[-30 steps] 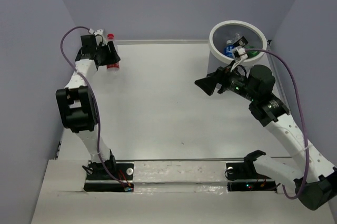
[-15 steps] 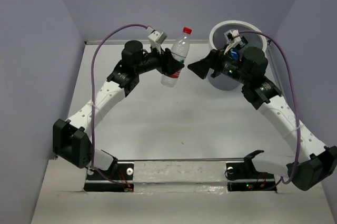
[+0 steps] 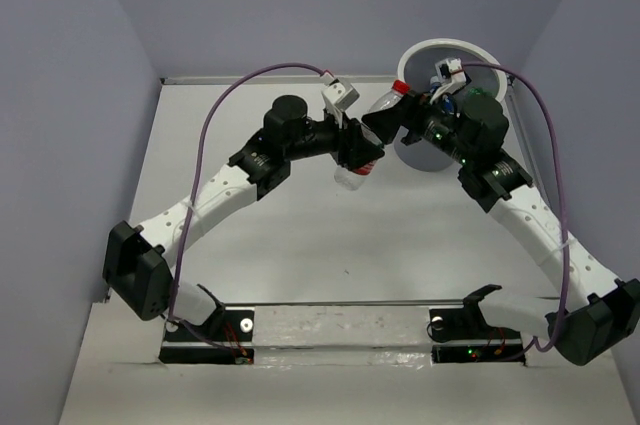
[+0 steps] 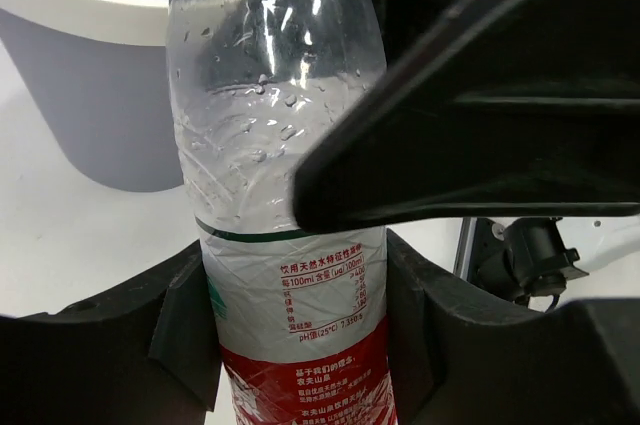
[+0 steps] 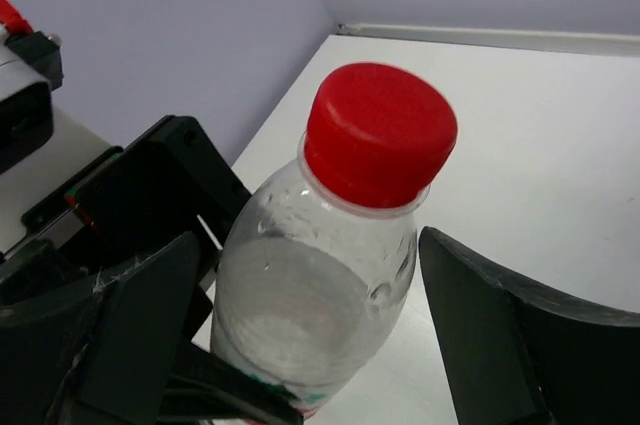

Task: Put the plastic bottles in the bin

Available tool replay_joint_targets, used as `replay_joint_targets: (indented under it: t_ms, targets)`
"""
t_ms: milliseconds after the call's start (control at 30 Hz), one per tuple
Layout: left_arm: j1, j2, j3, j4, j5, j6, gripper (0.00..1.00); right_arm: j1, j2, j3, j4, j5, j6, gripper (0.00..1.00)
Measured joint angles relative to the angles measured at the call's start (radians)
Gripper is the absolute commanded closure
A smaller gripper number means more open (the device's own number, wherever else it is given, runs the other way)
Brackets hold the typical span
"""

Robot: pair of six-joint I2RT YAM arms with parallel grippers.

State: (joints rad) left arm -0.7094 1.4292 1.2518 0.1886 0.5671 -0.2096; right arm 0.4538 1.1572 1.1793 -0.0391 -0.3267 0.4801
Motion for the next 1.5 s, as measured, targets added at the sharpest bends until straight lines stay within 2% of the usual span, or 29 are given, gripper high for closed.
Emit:
replay_joint_targets:
  t_ms: [67, 100, 133, 200, 233, 267, 367, 400, 467, 500, 667, 900, 1100, 1267, 1500]
  targets:
    - [-0.013, 0.000, 0.000, 0.001, 0.001, 0.007, 0.54, 0.000, -0.009, -0.023, 0.019, 0.014, 0.018, 0.13]
    - [-0.020, 0.000, 0.000, 0.002, 0.002, 0.011, 0.54, 0.000, -0.013, -0.033, 0.033, 0.019, 0.030, 0.19]
    - [-0.024, 0.000, 0.000, 0.002, 0.002, 0.013, 0.54, 0.000, -0.013, -0.034, 0.036, 0.021, 0.034, 0.19]
    - [-0.031, -0.001, 0.000, 0.005, 0.002, 0.015, 0.53, 0.000, -0.013, -0.034, 0.056, 0.021, 0.049, 0.33]
    - [-0.032, -0.002, 0.000, 0.009, 0.002, 0.014, 0.52, 0.000, -0.013, -0.034, 0.064, 0.021, 0.049, 0.49]
    - [-0.032, -0.005, 0.000, 0.010, -0.001, 0.014, 0.51, 0.000, -0.013, -0.034, 0.072, 0.023, 0.056, 0.56]
    - [-0.034, -0.025, 0.000, 0.006, -0.016, 0.010, 0.42, 0.000, -0.018, -0.034, 0.084, 0.040, 0.066, 0.68]
    - [-0.035, -0.035, 0.000, 0.003, -0.026, 0.010, 0.34, 0.001, -0.025, -0.034, 0.089, 0.051, 0.068, 0.70]
    - [-0.043, -0.060, 0.000, -0.003, -0.040, 0.010, 0.16, 0.007, -0.042, -0.032, 0.092, 0.066, 0.067, 0.72]
    - [-0.047, -0.069, 0.000, -0.003, -0.046, 0.008, 0.01, 0.012, -0.052, -0.026, 0.091, 0.072, 0.067, 0.73]
    - [-0.042, -0.150, 0.000, -0.022, -0.096, 0.000, 0.01, 0.017, -0.061, 0.066, 0.045, 0.150, 0.008, 0.74]
    - [-0.039, -0.264, -0.002, -0.142, -0.182, 0.016, 0.01, 0.009, 0.021, 0.339, -0.013, 0.399, -0.185, 0.76]
    - [-0.039, -0.517, -0.121, -0.261, -0.338, 0.050, 0.01, -0.066, 0.167, 0.538, -0.016, 0.618, -0.381, 0.76]
    - [-0.039, -0.661, -0.232, -0.267, -0.515, 0.084, 0.01, -0.186, 0.290, 0.581, -0.027, 0.717, -0.452, 0.75]
    - [-0.027, -0.668, -0.335, -0.268, -0.678, 0.124, 0.01, -0.252, 0.440, 0.590, -0.051, 0.764, -0.449, 0.71]
